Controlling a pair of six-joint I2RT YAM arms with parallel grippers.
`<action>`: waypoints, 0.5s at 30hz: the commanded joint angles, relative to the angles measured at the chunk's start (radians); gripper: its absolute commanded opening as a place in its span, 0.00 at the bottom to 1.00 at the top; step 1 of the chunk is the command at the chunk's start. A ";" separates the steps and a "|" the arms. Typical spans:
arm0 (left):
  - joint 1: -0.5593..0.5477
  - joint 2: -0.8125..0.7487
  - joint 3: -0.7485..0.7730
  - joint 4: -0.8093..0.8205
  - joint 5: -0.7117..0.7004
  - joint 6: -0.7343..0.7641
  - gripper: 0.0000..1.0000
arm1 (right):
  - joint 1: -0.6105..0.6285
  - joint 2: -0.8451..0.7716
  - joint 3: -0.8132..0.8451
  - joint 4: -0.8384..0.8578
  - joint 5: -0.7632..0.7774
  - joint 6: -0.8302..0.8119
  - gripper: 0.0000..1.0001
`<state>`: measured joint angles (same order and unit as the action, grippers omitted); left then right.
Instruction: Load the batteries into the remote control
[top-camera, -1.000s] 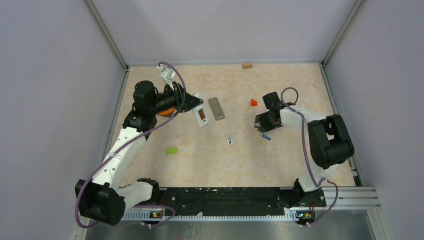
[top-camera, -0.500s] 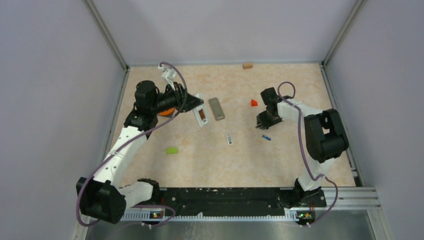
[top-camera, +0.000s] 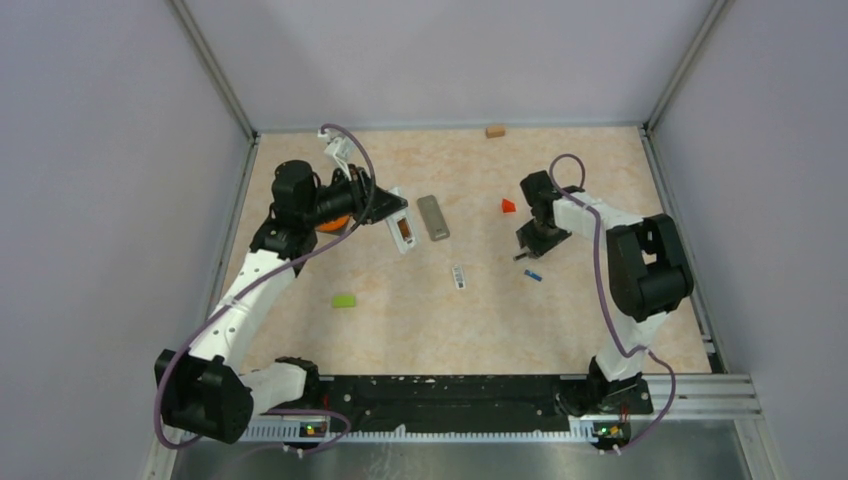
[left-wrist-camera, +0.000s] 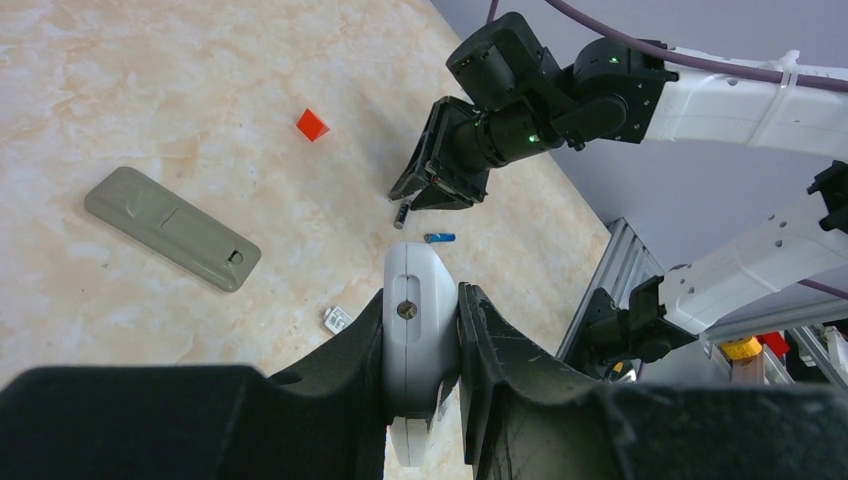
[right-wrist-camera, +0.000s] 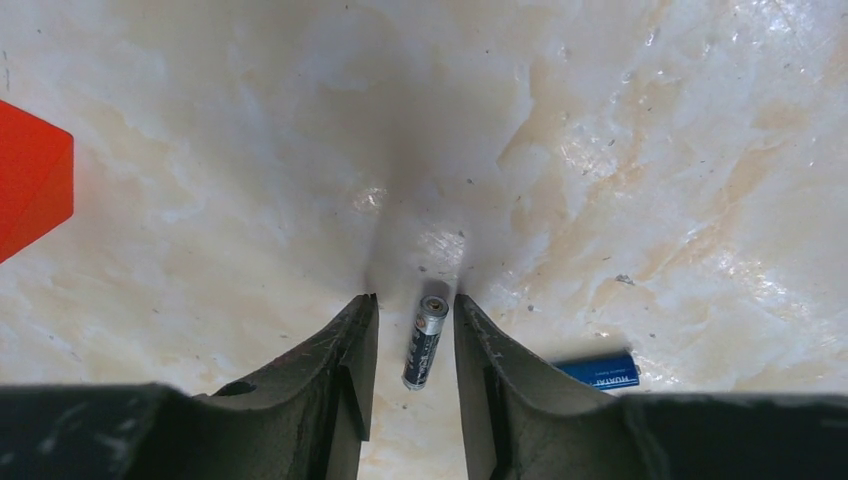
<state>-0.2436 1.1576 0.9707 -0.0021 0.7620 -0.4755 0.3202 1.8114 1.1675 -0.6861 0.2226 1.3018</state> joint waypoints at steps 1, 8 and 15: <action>0.004 -0.004 0.007 0.046 -0.001 0.011 0.00 | -0.012 0.053 -0.023 0.009 -0.008 -0.014 0.33; 0.004 -0.005 0.002 0.048 0.000 0.004 0.00 | -0.010 0.070 -0.047 0.060 -0.069 -0.046 0.13; 0.004 0.036 0.010 0.019 0.031 -0.037 0.00 | 0.003 0.028 -0.047 0.087 -0.010 -0.139 0.02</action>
<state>-0.2436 1.1687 0.9707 -0.0029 0.7639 -0.4854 0.3157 1.8198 1.1648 -0.6331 0.1669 1.2385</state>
